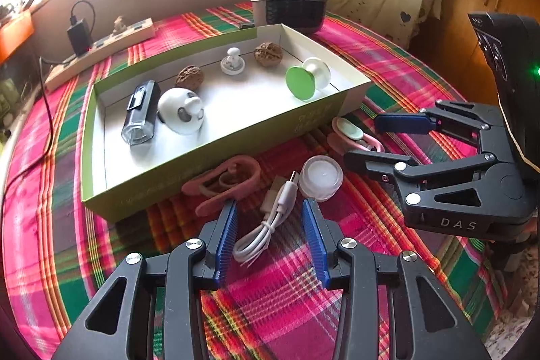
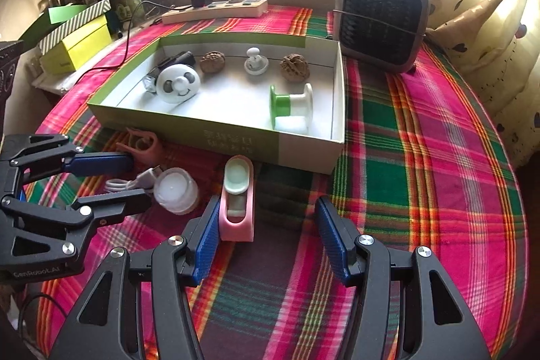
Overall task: Organize objects
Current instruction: 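Grasp the white USB cable with the left gripper while the right gripper grasps the pink-and-mint holder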
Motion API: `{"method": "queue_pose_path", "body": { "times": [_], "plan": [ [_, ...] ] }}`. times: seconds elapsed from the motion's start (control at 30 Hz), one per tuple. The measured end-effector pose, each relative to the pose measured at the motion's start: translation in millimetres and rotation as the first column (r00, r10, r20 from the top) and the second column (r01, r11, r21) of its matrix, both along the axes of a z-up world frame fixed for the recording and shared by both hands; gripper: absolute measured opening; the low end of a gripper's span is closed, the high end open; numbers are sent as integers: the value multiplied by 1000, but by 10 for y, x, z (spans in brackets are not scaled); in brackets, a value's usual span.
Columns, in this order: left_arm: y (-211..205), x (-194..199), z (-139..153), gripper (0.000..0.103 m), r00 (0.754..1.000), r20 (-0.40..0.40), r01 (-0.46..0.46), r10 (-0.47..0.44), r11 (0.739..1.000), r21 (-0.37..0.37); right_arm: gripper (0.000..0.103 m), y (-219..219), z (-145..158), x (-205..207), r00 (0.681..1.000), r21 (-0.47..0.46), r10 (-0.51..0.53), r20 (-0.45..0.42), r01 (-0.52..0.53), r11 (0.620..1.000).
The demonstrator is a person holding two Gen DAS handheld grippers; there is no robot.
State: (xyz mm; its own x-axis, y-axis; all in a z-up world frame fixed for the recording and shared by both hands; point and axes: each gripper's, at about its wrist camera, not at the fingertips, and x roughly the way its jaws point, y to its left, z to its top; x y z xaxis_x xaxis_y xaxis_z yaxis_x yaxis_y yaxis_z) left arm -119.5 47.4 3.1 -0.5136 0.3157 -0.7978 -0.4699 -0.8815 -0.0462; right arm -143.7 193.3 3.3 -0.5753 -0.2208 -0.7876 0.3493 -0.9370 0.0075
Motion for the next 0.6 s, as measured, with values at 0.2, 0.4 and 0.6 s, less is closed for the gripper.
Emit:
{"method": "queue_pose_path", "body": {
  "times": [0.2,0.4,0.6],
  "plan": [
    [41,12,-12,38,1000,-12,5,-5,1000,-11,56,11,-4,-32,1000,-2,-1,-6,1,1000],
    [62,29,-19,33,1000,-28,-8,7,1000,-27,52,-16,-6,-13,1000,11,10,-14,-10,1000],
    [40,19,-15,23,999,-36,-23,22,999,-36,35,-58,4,14,999,14,34,-21,-34,999]
  ]
}}
